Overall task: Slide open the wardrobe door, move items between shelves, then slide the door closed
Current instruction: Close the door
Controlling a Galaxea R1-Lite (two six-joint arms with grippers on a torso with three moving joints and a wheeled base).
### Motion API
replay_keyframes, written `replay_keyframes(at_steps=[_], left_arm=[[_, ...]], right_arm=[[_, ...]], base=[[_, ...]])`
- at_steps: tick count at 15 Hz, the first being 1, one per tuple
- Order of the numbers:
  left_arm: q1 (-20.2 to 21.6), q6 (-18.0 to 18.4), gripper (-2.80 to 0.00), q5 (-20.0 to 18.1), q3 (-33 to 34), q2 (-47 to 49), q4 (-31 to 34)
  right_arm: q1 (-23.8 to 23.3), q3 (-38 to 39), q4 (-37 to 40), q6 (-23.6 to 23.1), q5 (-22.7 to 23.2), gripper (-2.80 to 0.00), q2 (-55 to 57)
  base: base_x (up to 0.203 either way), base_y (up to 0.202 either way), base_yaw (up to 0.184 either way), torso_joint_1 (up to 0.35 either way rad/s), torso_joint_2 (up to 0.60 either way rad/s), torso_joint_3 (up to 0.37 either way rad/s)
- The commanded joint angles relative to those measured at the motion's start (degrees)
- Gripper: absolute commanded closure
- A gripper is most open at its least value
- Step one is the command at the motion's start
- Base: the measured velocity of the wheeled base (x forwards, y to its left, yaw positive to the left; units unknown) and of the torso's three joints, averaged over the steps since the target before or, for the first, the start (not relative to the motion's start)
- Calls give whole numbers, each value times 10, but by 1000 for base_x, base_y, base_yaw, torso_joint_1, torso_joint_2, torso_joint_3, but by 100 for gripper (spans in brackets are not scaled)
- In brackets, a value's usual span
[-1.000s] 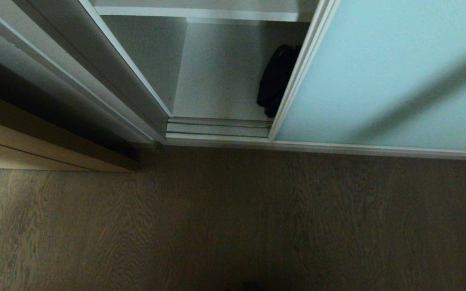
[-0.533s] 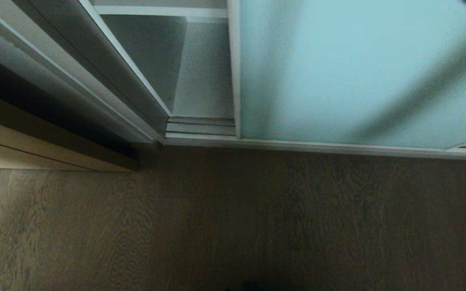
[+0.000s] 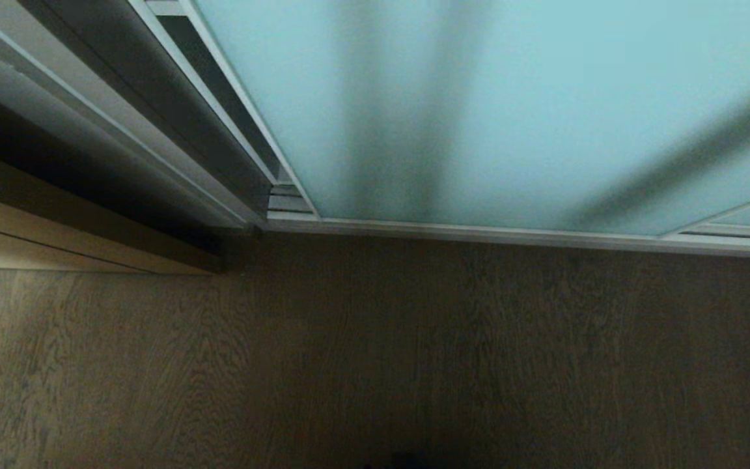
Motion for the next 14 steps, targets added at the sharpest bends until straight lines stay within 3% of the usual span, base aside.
replay_keyframes(at_steps=[1,4,7,11,14], left_arm=[[0,0,0,0,0,0,0],[0,0,0,0,0,0,0],[0,0,0,0,0,0,0],[0,0,0,0,0,1,0],[0,0,0,0,0,0,0]], right_arm=[[-61,48,5,-1,4,0,-135],[-229,82,28,-3,13,0,-263],[-366,113,77,-26,13,0,-370],[-518,176,98,-50,-12,0,-463],[-557,287,171,-70,-14,0,-550]], base=[[0,0,0,0,0,0],[0,0,0,0,0,0],[0,0,0,0,0,0],[0,0,0,0,0,0],[0,0,0,0,0,0]])
